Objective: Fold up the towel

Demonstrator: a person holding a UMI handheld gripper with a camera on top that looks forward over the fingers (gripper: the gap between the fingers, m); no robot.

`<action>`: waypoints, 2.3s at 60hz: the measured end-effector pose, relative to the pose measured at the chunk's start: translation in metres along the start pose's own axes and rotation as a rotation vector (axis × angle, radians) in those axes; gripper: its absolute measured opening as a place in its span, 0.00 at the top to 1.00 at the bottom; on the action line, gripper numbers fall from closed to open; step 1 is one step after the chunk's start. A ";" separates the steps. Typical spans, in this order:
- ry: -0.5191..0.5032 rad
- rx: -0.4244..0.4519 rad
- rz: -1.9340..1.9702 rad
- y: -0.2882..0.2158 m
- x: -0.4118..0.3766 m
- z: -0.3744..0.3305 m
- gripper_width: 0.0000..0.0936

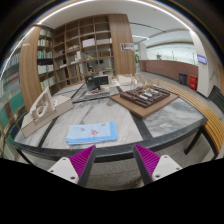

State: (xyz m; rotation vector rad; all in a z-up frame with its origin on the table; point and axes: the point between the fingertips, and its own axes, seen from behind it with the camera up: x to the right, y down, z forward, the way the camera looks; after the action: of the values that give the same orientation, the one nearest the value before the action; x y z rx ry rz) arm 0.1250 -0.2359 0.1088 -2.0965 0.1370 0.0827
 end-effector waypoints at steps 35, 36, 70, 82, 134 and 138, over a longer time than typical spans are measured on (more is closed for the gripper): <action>-0.234 -0.046 -0.182 -0.001 -0.228 0.157 0.24; -0.237 -0.051 -0.182 0.001 -0.233 0.164 0.25; -0.094 -0.003 -0.373 0.023 -0.222 0.245 0.99; -0.129 0.033 -0.199 -0.017 -0.202 0.220 0.99; 0.048 -0.025 -0.032 -0.029 0.024 0.175 0.13; 0.043 -0.023 -0.034 -0.029 0.024 0.156 0.14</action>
State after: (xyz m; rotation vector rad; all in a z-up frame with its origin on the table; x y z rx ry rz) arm 0.1524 -0.0886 0.0520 -2.1241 0.1265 0.0182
